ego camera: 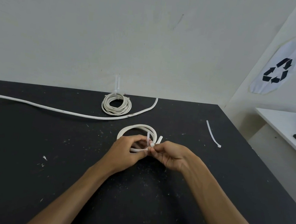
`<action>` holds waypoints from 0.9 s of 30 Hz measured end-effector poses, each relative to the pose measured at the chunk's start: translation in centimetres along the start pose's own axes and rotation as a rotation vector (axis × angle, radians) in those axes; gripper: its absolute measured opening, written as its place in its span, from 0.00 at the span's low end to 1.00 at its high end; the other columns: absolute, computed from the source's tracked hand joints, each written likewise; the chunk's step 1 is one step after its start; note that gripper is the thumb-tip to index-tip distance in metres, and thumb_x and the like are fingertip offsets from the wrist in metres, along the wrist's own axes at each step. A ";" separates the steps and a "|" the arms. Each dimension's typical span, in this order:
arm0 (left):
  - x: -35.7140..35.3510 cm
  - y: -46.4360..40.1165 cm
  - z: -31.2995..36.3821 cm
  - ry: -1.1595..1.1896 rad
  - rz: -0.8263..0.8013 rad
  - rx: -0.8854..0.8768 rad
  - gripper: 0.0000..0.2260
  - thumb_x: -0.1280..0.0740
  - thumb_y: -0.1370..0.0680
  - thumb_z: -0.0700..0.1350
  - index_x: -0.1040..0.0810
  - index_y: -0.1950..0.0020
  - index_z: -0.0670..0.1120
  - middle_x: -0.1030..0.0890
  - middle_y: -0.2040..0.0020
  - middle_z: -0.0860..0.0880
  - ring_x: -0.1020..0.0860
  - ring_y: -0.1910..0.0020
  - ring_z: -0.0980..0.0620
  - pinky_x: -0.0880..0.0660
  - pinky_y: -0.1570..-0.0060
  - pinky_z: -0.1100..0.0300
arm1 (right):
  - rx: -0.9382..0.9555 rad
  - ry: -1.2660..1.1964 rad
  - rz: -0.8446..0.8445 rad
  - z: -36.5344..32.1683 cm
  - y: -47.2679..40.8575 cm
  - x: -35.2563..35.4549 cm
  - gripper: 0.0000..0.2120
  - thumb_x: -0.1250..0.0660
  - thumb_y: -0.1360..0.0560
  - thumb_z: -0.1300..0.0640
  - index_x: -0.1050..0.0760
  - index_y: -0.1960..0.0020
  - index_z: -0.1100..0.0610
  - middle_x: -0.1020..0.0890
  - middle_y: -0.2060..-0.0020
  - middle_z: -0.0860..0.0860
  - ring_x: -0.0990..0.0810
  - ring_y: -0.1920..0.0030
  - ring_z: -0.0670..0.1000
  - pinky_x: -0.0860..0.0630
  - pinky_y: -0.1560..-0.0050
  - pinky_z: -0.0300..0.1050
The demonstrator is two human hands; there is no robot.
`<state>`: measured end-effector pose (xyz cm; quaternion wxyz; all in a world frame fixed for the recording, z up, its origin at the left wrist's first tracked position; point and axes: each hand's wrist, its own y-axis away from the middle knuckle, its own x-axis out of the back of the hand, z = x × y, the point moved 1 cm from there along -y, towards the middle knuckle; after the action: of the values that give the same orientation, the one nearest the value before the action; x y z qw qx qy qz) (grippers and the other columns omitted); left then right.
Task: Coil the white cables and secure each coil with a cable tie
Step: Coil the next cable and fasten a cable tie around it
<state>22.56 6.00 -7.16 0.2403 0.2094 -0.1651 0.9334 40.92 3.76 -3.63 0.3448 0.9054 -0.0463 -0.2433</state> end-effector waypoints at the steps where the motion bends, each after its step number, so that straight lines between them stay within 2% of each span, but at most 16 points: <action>1: 0.1 0.2 0.0 -0.013 0.001 -0.018 0.15 0.25 0.22 0.48 0.18 0.36 0.57 0.13 0.46 0.58 0.14 0.45 0.58 0.18 0.41 0.48 | 0.000 -0.010 0.004 0.0 -0.1 0.0 0.13 0.40 0.17 0.75 0.20 0.38 0.73 0.14 0.53 0.59 0.12 0.64 0.51 0.17 0.66 0.38; 4: 0.1 0.2 0.2 -0.036 0.027 -0.035 0.17 0.23 0.23 0.45 0.17 0.36 0.57 0.12 0.50 0.59 0.14 0.49 0.58 0.18 0.42 0.50 | 0.007 -0.005 0.017 0.0 0.0 -0.2 0.11 0.40 0.16 0.75 0.18 0.45 0.70 0.14 0.56 0.57 0.13 0.66 0.49 0.17 0.67 0.37; 7: -0.2 0.0 0.4 -0.047 0.052 -0.027 0.17 0.23 0.23 0.40 0.16 0.39 0.57 0.13 0.58 0.57 0.14 0.57 0.57 0.17 0.49 0.52 | 0.012 0.041 0.042 0.0 0.1 0.1 0.12 0.39 0.16 0.74 0.17 0.48 0.69 0.14 0.60 0.56 0.14 0.69 0.47 0.19 0.69 0.35; 11: -0.7 -0.2 0.7 -0.042 0.081 0.018 0.16 0.22 0.23 0.40 0.15 0.40 0.56 0.15 0.62 0.55 0.17 0.65 0.57 0.17 0.58 0.53 | 0.027 0.070 0.061 0.1 0.1 0.4 0.10 0.37 0.17 0.73 0.16 0.49 0.68 0.15 0.58 0.55 0.15 0.68 0.46 0.18 0.67 0.34; 13: -0.8 -0.3 0.6 -0.033 0.094 0.040 0.15 0.22 0.24 0.40 0.14 0.41 0.56 0.15 0.62 0.56 0.17 0.65 0.58 0.19 0.59 0.57 | 0.061 0.083 0.055 0.0 0.5 0.5 0.10 0.37 0.17 0.73 0.16 0.46 0.69 0.14 0.54 0.57 0.14 0.63 0.47 0.16 0.64 0.36; 16: -0.6 -0.5 1.0 -0.012 0.140 0.073 0.13 0.22 0.24 0.39 0.13 0.41 0.53 0.14 0.61 0.56 0.18 0.66 0.60 0.20 0.59 0.60 | 0.180 0.176 0.050 0.4 1.0 0.5 0.12 0.40 0.15 0.73 0.19 0.39 0.71 0.13 0.47 0.63 0.13 0.56 0.53 0.13 0.56 0.41; 18: -0.4 -0.8 1.3 0.013 0.164 0.100 0.13 0.23 0.23 0.39 0.13 0.42 0.52 0.14 0.60 0.58 0.18 0.66 0.61 0.21 0.58 0.62 | 0.274 0.177 0.060 0.8 1.3 0.8 0.13 0.43 0.14 0.73 0.26 0.34 0.69 0.16 0.43 0.69 0.12 0.52 0.58 0.13 0.53 0.45; 20: -0.2 -1.0 1.7 0.024 0.177 0.115 0.12 0.23 0.23 0.38 0.13 0.43 0.52 0.14 0.61 0.59 0.19 0.67 0.62 0.21 0.58 0.63 | 0.353 0.167 0.047 1.1 1.8 1.4 0.14 0.46 0.16 0.76 0.29 0.34 0.67 0.15 0.44 0.71 0.11 0.50 0.62 0.13 0.52 0.47; 23: 0.2 -1.0 2.2 0.051 0.200 0.137 0.11 0.23 0.24 0.38 0.13 0.48 0.54 0.14 0.61 0.56 0.19 0.70 0.59 0.19 0.62 0.59 | 0.472 0.276 -0.003 1.0 2.5 2.0 0.16 0.49 0.15 0.76 0.24 0.40 0.68 0.12 0.48 0.66 0.11 0.48 0.60 0.14 0.48 0.45; 27: 0.3 -1.2 3.0 0.094 0.226 0.166 0.09 0.24 0.23 0.37 0.13 0.50 0.52 0.13 0.59 0.49 0.19 0.73 0.53 0.18 0.64 0.55 | 0.669 0.508 0.122 1.1 2.4 2.4 0.10 0.39 0.14 0.69 0.18 0.41 0.65 0.10 0.53 0.59 0.10 0.49 0.58 0.15 0.49 0.44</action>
<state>23.83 5.90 -4.21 0.1230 0.1648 -0.0985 0.9737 42.68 0.64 -3.79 0.0464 0.9942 -0.0897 0.0368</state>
